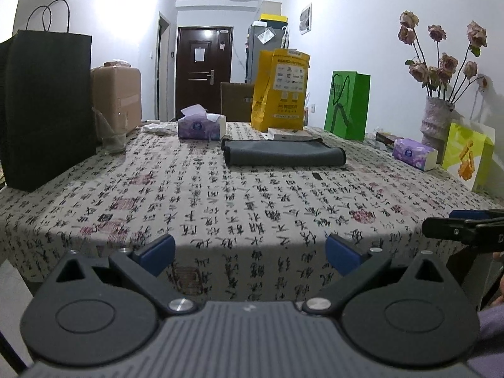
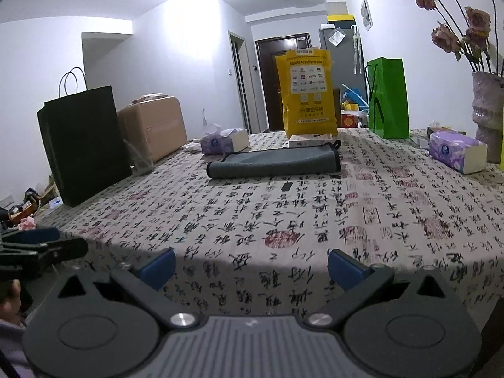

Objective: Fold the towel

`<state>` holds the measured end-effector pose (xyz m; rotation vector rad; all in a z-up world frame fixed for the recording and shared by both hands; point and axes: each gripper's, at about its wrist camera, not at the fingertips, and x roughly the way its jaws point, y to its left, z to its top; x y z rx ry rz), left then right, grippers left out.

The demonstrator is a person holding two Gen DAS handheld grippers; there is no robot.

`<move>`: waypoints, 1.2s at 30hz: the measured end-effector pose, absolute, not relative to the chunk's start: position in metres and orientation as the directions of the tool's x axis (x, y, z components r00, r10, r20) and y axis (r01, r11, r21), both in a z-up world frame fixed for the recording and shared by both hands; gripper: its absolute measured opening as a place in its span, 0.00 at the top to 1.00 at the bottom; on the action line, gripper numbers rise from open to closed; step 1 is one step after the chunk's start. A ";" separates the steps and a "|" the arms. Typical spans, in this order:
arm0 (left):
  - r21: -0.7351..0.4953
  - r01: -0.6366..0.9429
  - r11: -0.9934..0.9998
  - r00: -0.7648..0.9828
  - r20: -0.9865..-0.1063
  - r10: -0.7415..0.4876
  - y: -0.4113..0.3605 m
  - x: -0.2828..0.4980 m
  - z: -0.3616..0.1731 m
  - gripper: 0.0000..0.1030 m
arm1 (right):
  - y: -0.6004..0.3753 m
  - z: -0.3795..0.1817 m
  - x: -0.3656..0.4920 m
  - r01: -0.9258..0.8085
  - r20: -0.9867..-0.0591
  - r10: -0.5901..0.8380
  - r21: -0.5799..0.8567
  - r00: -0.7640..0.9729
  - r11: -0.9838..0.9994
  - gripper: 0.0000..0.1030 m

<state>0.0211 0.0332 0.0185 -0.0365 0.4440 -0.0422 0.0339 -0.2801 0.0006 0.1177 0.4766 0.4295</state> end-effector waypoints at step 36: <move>-0.038 0.024 0.999 0.896 -0.442 -0.038 0.031 -0.012 0.021 0.00 | -0.283 0.007 -0.026 -0.358 -0.438 0.386 0.149 0.812 0.922 0.00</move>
